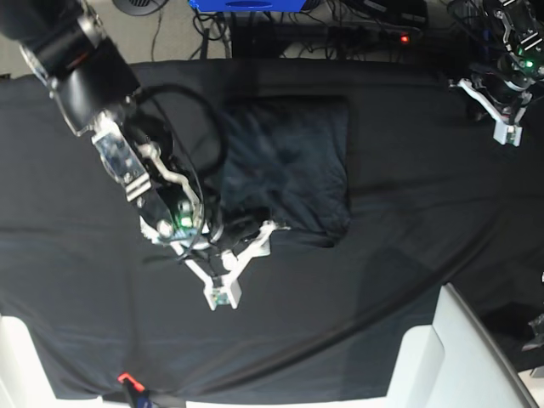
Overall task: Fold the T-shirt properly
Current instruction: 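Press and smooth the folded stack with the right gripper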
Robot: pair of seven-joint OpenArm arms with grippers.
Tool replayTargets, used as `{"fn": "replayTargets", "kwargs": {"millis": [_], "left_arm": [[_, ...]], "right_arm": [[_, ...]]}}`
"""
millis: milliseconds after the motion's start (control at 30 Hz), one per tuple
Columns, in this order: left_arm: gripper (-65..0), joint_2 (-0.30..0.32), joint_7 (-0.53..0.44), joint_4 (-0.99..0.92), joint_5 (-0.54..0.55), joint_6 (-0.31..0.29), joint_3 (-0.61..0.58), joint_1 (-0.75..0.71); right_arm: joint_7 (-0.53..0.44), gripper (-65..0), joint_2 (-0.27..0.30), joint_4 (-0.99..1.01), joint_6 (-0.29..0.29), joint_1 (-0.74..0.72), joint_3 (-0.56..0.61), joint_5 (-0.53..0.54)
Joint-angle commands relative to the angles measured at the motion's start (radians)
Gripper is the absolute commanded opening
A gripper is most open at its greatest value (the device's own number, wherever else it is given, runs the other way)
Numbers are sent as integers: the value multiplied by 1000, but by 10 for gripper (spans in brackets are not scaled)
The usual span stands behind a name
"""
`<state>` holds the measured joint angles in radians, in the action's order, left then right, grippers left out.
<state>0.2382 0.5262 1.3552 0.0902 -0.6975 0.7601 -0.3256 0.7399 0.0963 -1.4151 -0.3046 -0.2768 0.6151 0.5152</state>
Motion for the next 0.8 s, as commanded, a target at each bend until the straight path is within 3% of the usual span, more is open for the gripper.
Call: {"fn": "replayTargets", "kwargs": {"millis": [0, 233, 400, 467, 633, 767], "left_arm": [[-650, 13, -15, 17, 10, -1, 8, -8], [-650, 13, -15, 13, 9, -1, 0, -8], [-650, 13, -15, 8, 6, -1, -1, 1], [-650, 14, -15, 7, 6, -1, -1, 1], [-650, 14, -16, 5, 6, -1, -3, 4], [-650, 14, -16, 5, 7, -1, -3, 4]], "right_arm": [[-18, -330, 0, 12, -1, -34, -4, -3], [-85, -342, -7, 136, -1, -58, -4, -3], [-115, -551, -8, 196, -1, -62, -5, -3], [-115, -605, -3, 181, -1, -52, -5, -2], [-113, -621, -8, 47, -1, 20, -4, -2], [-112, -621, -43, 72, -1, 29, -2, -2]]}}
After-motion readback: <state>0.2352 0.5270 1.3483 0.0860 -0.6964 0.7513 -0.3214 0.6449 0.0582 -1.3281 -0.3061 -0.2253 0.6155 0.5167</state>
